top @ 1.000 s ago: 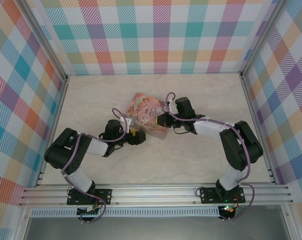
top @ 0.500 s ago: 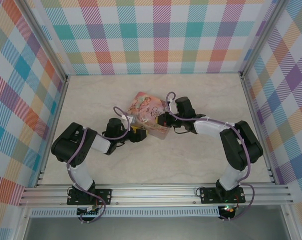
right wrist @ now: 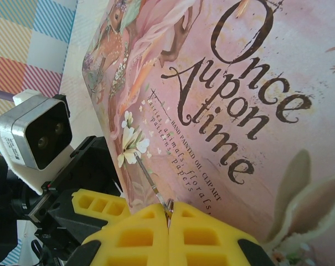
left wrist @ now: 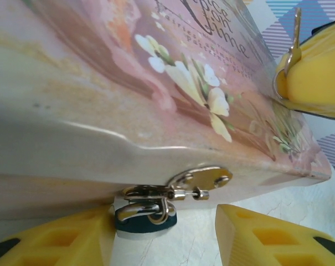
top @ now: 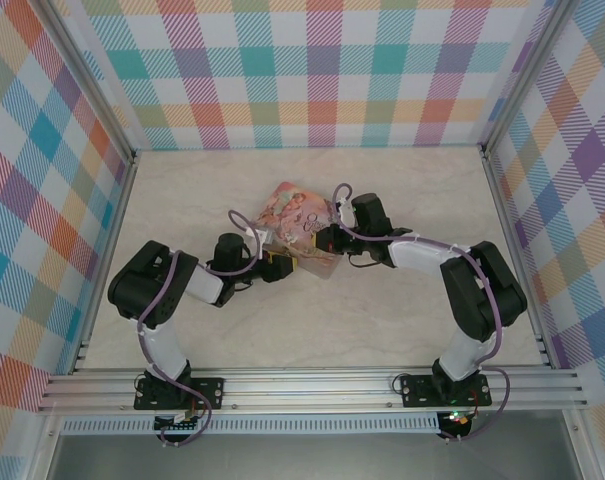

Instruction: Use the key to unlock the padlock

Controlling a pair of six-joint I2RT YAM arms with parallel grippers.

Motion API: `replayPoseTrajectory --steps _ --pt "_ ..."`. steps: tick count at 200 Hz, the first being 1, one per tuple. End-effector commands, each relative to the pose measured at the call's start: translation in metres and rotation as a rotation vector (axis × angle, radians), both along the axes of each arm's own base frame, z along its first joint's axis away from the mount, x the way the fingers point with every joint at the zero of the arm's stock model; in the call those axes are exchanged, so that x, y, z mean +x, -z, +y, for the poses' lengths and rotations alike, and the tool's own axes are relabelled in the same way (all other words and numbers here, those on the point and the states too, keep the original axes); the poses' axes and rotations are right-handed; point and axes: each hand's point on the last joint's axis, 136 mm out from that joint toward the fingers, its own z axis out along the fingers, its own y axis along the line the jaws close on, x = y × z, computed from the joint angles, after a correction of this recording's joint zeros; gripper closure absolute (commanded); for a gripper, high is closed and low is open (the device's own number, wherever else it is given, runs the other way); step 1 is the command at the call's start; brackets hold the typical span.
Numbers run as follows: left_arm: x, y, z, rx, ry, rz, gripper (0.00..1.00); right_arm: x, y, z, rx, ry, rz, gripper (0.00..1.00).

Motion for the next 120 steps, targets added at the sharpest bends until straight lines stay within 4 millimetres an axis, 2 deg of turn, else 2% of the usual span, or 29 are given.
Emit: replayPoseTrajectory --steps 1,42,120 --pt "0.010 -0.018 -0.010 -0.051 0.014 -0.057 0.51 -0.005 0.015 0.000 -0.030 -0.017 0.045 0.97" --pt "0.018 -0.015 -0.007 -0.037 -0.039 -0.044 0.56 -0.005 0.013 0.002 -0.021 -0.019 0.041 0.97" --pt "0.022 -0.023 -0.014 -0.046 -0.042 -0.056 0.67 -0.005 0.013 0.002 -0.016 -0.019 0.040 0.97"
